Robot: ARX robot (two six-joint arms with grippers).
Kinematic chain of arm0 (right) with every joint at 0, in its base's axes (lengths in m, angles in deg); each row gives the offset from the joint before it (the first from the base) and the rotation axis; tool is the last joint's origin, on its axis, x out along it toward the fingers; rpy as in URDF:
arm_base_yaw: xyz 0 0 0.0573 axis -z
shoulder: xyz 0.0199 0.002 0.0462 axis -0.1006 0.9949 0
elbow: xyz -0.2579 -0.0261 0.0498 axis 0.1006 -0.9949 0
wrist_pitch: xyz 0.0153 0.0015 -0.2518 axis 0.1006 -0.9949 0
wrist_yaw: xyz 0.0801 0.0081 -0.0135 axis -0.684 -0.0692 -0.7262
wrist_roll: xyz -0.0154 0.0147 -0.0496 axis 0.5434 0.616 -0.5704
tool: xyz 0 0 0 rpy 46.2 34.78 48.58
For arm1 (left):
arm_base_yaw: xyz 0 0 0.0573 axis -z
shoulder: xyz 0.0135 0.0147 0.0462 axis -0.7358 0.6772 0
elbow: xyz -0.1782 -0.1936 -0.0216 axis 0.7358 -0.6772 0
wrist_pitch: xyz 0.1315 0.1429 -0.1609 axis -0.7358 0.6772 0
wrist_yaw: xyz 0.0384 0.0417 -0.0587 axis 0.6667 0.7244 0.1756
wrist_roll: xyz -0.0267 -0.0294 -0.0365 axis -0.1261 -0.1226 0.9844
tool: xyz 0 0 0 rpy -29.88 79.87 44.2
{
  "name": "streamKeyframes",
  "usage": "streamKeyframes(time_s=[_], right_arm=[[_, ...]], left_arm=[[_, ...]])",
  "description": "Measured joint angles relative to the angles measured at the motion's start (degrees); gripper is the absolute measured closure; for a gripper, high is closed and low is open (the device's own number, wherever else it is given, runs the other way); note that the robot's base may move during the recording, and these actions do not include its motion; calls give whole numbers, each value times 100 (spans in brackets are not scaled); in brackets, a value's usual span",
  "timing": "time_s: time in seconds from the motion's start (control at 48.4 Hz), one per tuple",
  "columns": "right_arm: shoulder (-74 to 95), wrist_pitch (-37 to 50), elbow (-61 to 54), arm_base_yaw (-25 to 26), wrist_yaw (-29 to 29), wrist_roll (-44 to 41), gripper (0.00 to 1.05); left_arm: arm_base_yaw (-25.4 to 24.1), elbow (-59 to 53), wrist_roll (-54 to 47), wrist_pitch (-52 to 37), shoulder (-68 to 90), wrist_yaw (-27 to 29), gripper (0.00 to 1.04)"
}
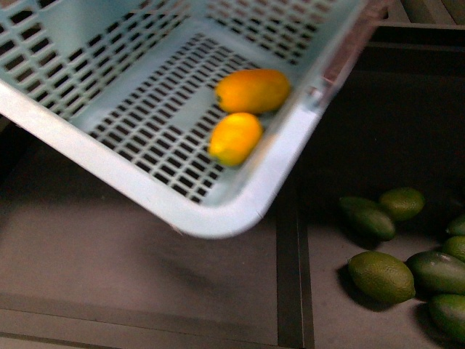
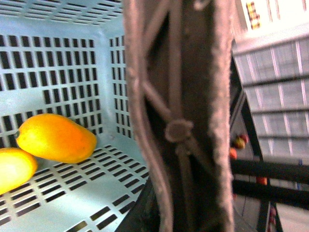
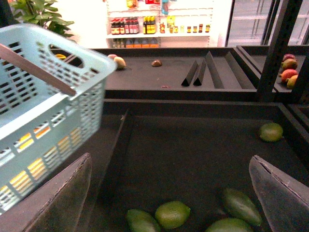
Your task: Pick lemon and mango into basket
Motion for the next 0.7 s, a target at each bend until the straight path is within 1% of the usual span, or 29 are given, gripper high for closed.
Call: streamKeyframes(time_s=[0.165,0.269,0.476,0.703], right_arm=[[0,0,0,0,-2,0,9],[0,0,0,0,-4,0,9],[0,0,0,0,-2,0,9],[0,0,0,0,-2,0,9]], left_arm=[[-702,516,197,-155,750,-72,100],[-1043,1283,278,0,1517,-389,100],[-1202,2269,629,68,2433,-643,100],[-1298,2813,968,199,3189,-660,100]])
